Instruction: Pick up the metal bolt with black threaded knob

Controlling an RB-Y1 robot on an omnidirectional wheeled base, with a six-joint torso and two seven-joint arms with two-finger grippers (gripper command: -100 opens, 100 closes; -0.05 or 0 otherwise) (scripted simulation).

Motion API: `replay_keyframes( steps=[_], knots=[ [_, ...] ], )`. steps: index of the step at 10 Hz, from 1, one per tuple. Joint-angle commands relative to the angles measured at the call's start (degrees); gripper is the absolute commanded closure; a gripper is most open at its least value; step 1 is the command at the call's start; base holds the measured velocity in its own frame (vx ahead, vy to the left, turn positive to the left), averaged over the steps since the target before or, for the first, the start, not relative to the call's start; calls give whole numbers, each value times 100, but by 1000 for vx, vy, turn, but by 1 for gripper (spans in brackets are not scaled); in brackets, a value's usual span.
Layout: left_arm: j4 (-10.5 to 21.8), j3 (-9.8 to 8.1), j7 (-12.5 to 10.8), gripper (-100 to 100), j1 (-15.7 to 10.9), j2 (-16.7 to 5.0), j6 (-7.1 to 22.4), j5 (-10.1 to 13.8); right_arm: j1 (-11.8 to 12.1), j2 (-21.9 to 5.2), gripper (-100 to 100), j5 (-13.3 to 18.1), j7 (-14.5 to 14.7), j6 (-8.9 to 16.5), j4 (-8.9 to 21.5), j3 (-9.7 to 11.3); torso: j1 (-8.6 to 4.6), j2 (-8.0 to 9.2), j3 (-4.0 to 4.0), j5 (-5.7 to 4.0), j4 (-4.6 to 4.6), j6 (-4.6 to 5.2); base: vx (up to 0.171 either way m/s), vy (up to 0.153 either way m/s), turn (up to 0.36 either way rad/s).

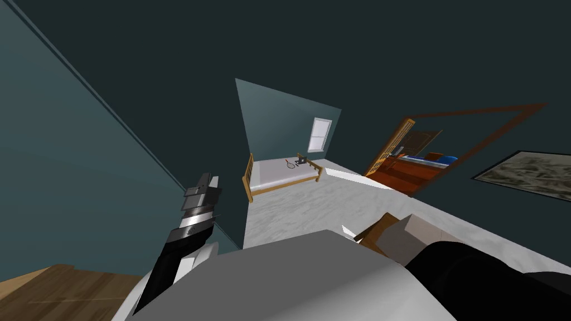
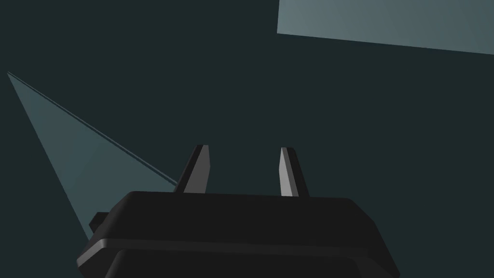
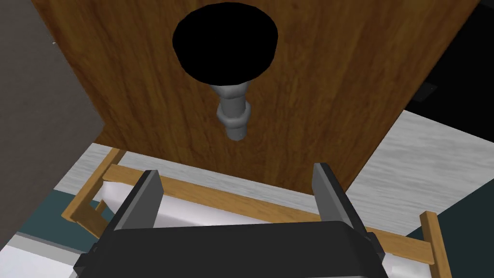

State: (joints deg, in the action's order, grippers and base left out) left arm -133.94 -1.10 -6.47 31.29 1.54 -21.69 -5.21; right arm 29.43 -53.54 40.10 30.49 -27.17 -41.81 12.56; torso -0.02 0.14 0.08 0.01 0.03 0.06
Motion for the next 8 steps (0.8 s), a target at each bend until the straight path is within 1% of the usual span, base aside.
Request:
replay_keyframes(
  steps=[1,2,3,5,6,7,8],
  knots=[
    [0,0,0,0,0,0,0,0,-14,47,-100,64,143,-7,286,-20,0,0,0,0,0,0,-15,-20,115],
    [0,0,0,0,1,0,0,0,-9,68,-100,139,192,45,441,21,1,0,0,0,0,5,-14,-11,77],
    [0,0,0,0,1,0,0,0,-9,68,-100,139,192,45,441,21,4,1,1,1,0,4,-9,-5,28],
    [0,0,0,0,1,0,0,0,6,116,-100,283,287,133,696,114,10,-3,-2,2,-1,4,-8,10,100],
    [0,0,0,0,1,0,0,0,-22,120,-100,234,282,79,664,69,14,-2,-1,2,0,3,-6,7,27],
    [0,0,0,0,1,0,0,0,-22,125,0,241,302,82,685,71,12,-3,-2,3,0,5,0,0,0],
    [0,0,0,0,1,0,0,0,-88,203,-100,213,224,143,786,108,10,-4,-2,2,-1,5,-53,-10,214]
  ],
)
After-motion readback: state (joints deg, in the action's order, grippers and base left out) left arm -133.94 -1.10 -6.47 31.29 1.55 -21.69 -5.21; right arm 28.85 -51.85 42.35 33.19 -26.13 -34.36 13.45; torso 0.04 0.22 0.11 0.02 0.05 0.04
